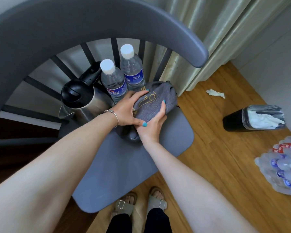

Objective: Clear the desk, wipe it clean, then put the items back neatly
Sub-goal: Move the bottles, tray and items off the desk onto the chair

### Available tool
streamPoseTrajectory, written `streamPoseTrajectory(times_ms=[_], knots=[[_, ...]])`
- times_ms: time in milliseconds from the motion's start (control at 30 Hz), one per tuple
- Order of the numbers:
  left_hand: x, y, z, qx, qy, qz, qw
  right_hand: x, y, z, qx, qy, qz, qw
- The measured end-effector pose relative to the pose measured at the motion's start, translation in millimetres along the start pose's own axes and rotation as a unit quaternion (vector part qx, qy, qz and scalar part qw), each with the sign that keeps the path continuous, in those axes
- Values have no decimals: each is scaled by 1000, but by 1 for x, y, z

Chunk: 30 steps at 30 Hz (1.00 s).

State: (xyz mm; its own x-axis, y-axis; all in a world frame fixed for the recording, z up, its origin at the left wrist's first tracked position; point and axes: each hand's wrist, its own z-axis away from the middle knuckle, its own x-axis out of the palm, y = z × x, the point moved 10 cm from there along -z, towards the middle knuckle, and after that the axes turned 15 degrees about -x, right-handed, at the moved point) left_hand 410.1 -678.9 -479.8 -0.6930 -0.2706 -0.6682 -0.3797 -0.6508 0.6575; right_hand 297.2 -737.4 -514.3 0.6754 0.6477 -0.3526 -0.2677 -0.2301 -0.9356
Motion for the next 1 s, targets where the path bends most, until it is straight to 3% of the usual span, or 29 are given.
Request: streamPoseTrajectory(times_ms=[333,500,667,1000], knots=[[-2,-2,11,-44,40,-29,998,3,3,-3,0,-24,14,1000],[-8,6,20,-8,65,-11,998,4,3,0,28,-68,-6,997],[-9,4,30,-25,56,-15,998,-6,0,4,30,-96,21,995],[-45,51,61,-27,65,-79,994,-41,-56,4,37,-227,122,965]])
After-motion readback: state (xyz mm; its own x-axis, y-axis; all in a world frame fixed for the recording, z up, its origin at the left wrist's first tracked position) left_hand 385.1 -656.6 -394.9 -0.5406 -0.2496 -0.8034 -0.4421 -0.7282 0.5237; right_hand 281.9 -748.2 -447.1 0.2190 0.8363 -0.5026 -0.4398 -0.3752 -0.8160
